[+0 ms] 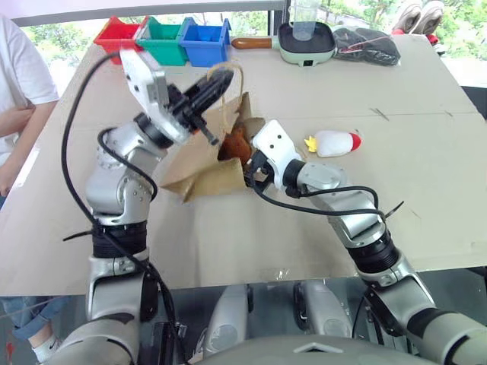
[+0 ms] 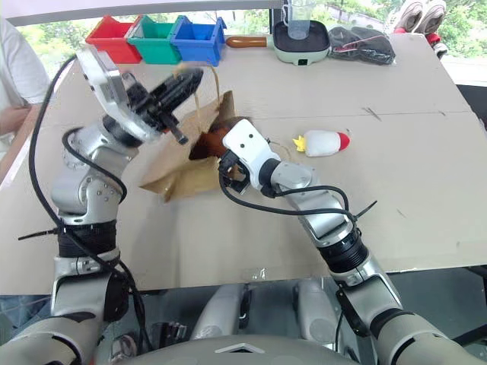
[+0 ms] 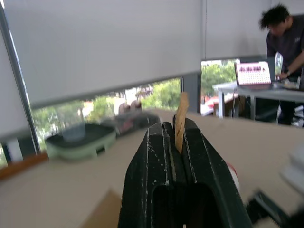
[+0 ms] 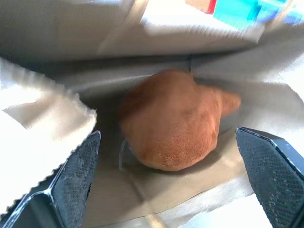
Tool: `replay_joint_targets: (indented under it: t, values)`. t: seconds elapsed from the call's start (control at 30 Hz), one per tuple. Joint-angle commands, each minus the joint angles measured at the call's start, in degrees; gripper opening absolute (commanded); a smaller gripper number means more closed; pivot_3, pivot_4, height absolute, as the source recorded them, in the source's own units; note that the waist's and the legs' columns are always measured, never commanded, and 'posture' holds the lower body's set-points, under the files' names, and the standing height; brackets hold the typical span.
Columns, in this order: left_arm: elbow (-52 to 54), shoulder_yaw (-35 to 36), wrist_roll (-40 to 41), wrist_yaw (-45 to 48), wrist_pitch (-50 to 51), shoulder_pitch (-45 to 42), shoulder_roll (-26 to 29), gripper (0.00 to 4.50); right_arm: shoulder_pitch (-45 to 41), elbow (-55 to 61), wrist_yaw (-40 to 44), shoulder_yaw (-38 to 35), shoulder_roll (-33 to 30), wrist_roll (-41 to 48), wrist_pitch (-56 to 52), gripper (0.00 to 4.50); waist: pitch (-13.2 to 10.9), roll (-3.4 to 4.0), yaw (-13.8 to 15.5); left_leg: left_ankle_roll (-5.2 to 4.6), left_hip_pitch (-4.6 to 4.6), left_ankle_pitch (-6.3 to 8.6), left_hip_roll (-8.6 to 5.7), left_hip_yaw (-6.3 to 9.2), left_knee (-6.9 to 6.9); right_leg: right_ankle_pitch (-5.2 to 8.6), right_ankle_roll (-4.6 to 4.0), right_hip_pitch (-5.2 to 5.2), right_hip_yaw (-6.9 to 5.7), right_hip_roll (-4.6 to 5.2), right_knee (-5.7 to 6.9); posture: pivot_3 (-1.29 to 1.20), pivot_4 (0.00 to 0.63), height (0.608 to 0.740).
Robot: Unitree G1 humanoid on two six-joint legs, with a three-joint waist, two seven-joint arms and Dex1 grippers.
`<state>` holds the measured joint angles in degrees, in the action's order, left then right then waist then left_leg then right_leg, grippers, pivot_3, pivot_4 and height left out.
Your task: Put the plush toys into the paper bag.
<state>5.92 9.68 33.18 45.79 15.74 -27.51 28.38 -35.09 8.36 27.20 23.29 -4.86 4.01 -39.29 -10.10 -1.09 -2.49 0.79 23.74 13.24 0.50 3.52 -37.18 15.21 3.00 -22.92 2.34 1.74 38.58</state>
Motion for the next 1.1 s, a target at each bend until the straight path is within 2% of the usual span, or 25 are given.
replay_joint_targets:
  t: [0.03,0.17,0.4,0.47,0.57,0.7,0.77,0.8,0.83,0.87,1.07,1.1]
  values:
    - [5.64,2.23,1.49,-2.30,1.81,0.99,1.07,0.00,-0.40,-0.08,1.21,0.94,0.09,-0.19,2.27,4.43,-0.01,-0.01,0.16,0.00,0.01,0.00,0.00,0.00,0.00,0.00,0.00,0.00,-0.01,0.01,0.00,0.00,0.150,0.740]
    - [10.70,4.89,3.82,-5.93,5.36,5.90,1.15,0.00,-0.74,1.58,5.29,-2.66,-3.25,2.58,4.07,4.43,-0.01,-0.02,0.36,0.00,0.05,0.00,-0.02,0.05,-0.04,0.00,0.00,0.00,0.00,0.07,-0.01,0.00,0.150,0.740]
    - [15.06,7.34,7.38,-11.62,8.17,9.92,-0.86,0.00,-0.25,8.61,10.97,-11.81,-11.10,10.53,0.11,4.43,-0.01,-0.03,0.47,0.00,0.03,0.00,-0.03,0.09,-0.04,0.00,0.00,0.03,-0.03,0.10,-0.01,0.00,0.150,0.740]
    - [15.90,8.14,9.13,-13.59,8.56,10.17,-2.18,0.00,-0.73,7.85,11.15,-14.08,-16.10,8.93,-0.59,4.43,-0.02,-0.01,0.45,0.00,0.02,0.00,-0.03,0.05,-0.04,0.00,0.00,0.03,-0.03,0.07,-0.01,0.00,0.150,0.740]
    - [17.29,8.96,11.40,-15.64,9.39,10.00,-3.06,0.00,-3.82,1.29,6.99,-15.29,-21.16,4.33,-3.04,4.43,-0.02,-0.02,0.55,-0.01,0.05,0.00,-0.06,-0.03,-0.07,0.00,0.01,0.04,-0.01,0.13,-0.04,0.00,0.150,0.740]
    - [18.47,10.18,13.77,-17.36,9.83,11.11,-3.60,0.00,-5.88,-5.85,4.43,-14.21,-22.74,1.40,-4.96,4.43,-0.01,-0.03,0.26,0.00,0.01,0.00,-0.04,-0.09,-0.05,0.00,0.00,0.04,0.03,0.08,-0.02,0.00,0.150,0.740]
    - [18.70,9.94,13.15,-17.87,8.53,11.68,-4.35,0.00,-7.01,-14.76,4.40,-12.11,-22.88,-1.18,-2.89,4.43,-0.01,-0.03,0.17,0.00,-0.01,0.00,-0.01,-0.11,0.00,0.00,-0.01,0.04,0.04,0.06,-0.04,0.00,0.150,0.740]
    - [19.09,9.90,13.23,-18.53,8.15,11.67,-4.91,0.00,-7.58,-18.54,3.98,-10.78,-22.85,-2.81,-1.39,4.20,-0.01,-0.04,0.19,-0.01,-0.02,0.00,-0.01,-0.14,0.00,0.00,-0.01,0.04,0.06,0.05,-0.04,0.00,0.150,0.740]
    - [19.41,9.91,13.30,-18.86,7.99,11.72,-5.21,0.00,-8.15,-21.43,3.79,-9.46,-22.78,-4.39,0.19,3.70,-0.02,-0.03,0.21,-0.01,0.01,0.00,-0.03,-0.17,0.00,0.00,0.00,0.04,0.08,0.07,-0.06,0.00,0.150,0.740]
    - [19.82,9.89,13.39,-19.04,8.02,11.89,-5.35,0.00,-8.34,-22.59,4.02,-8.73,-22.78,-5.10,0.89,3.70,-0.03,-0.03,0.27,-0.01,0.02,0.00,-0.03,-0.17,0.00,0.00,0.00,0.03,0.08,0.07,-0.06,0.00,0.150,0.740]
    - [20.73,11.31,17.17,-19.71,8.28,12.65,-6.32,0.00,-7.29,-21.62,7.51,-8.45,-23.28,-5.07,2.60,0.85,0.00,-0.07,0.35,-0.01,0.02,0.00,-0.02,-0.16,-0.07,-0.01,0.00,0.06,0.08,0.07,-0.05,0.00,0.150,0.740]
    - [20.69,11.51,18.09,-19.75,8.46,13.05,-6.59,0.00,-6.84,-20.50,8.42,-8.93,-23.59,-4.69,4.11,0.49,0.00,-0.07,0.34,-0.01,0.00,0.00,-0.02,-0.15,-0.08,-0.01,0.00,0.09,0.07,0.08,-0.05,0.00,0.150,0.740]
